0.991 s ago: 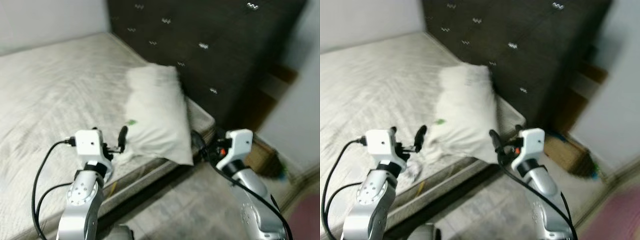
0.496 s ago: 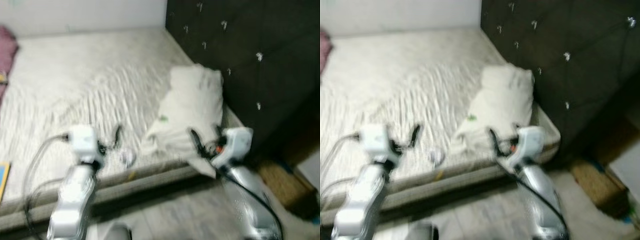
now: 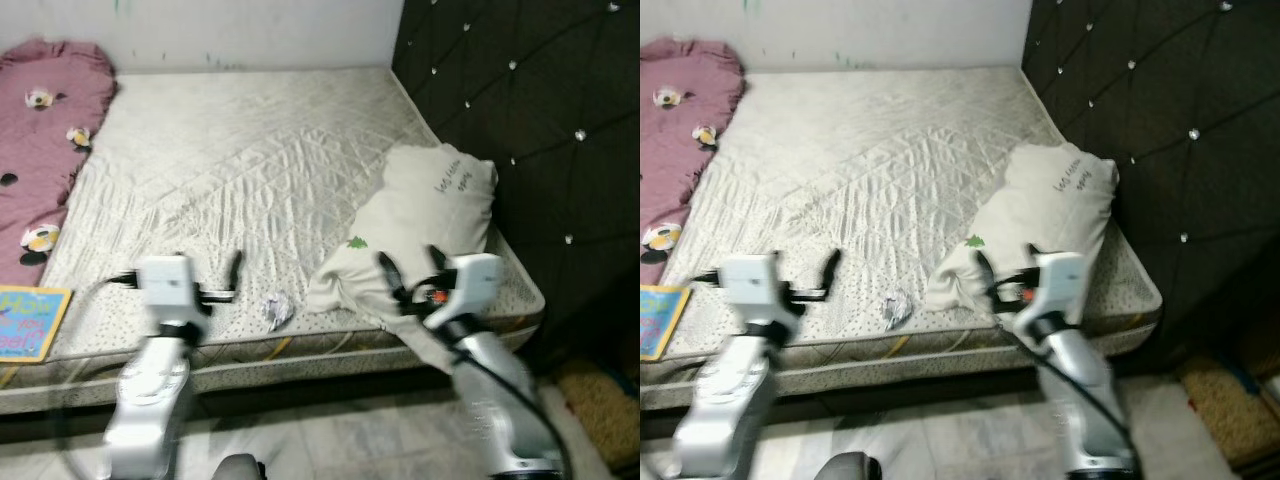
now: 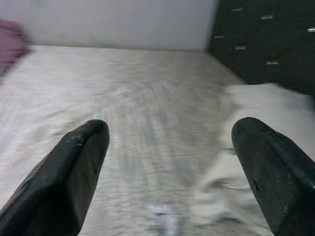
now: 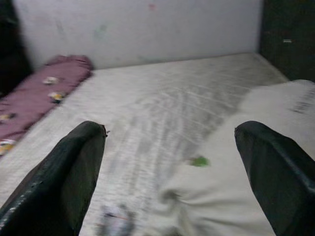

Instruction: Clean up the room

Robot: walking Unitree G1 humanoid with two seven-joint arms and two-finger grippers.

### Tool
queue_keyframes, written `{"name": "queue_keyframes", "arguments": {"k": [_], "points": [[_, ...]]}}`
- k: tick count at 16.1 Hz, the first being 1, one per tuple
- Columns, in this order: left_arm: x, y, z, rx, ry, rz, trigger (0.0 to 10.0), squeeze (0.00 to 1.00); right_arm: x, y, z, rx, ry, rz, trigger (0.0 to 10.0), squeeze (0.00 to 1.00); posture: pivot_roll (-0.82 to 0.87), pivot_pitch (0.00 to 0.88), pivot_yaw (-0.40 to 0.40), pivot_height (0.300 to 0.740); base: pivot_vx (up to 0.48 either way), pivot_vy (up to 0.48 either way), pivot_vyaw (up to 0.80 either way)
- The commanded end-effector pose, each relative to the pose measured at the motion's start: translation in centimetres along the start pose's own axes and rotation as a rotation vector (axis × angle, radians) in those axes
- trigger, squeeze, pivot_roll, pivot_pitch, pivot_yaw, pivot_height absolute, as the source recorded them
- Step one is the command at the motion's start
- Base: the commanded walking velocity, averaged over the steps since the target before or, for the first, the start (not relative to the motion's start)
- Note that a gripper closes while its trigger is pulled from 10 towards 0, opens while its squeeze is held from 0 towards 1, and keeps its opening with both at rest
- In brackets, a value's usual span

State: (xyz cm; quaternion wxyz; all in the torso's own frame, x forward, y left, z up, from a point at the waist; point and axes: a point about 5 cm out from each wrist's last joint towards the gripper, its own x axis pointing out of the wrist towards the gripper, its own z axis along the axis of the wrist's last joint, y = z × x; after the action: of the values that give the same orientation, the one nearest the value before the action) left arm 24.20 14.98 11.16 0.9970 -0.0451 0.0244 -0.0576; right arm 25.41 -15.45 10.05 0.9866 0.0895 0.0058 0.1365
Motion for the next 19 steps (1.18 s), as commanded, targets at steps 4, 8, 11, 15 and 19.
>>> {"name": "queue_keyframes", "arguments": {"k": [4,8,11,15,19], "points": [[-0.16,0.26,0.49,0.011,-0.022,-0.001,10.0,0.0,0.21,0.02,0.2,-0.001,-0.009,-0.005,10.0,0.0,0.01,0.031,-0.062,0.74,0.436,0.0,0.0],[-0.23,0.22,0.32,0.012,-0.016,-0.001,10.0,0.0,0.16,-0.01,0.21,-0.003,-0.008,-0.007,10.0,0.0,0.01,0.03,-0.064,0.74,0.412,0.0,0.0],[-0.26,0.22,0.29,0.011,-0.015,0.0,10.0,0.0,0.17,-0.02,0.18,-0.005,-0.007,-0.008,10.0,0.0,0.01,0.029,-0.067,0.74,0.37,0.0,0.0],[-0.1,0.28,-0.2,0.002,0.018,0.04,10.0,0.0,0.16,-0.06,0.09,-0.006,-0.002,-0.004,10.0,0.0,0.01,0.024,-0.072,0.74,0.068,0.102,0.0],[-0.07,0.33,-0.21,-0.023,0.022,0.048,10.0,0.0,0.22,-0.1,0.01,-0.002,0.005,-0.008,10.0,0.0,0.01,0.023,-0.073,0.74,0.0,0.48,0.0]]}}
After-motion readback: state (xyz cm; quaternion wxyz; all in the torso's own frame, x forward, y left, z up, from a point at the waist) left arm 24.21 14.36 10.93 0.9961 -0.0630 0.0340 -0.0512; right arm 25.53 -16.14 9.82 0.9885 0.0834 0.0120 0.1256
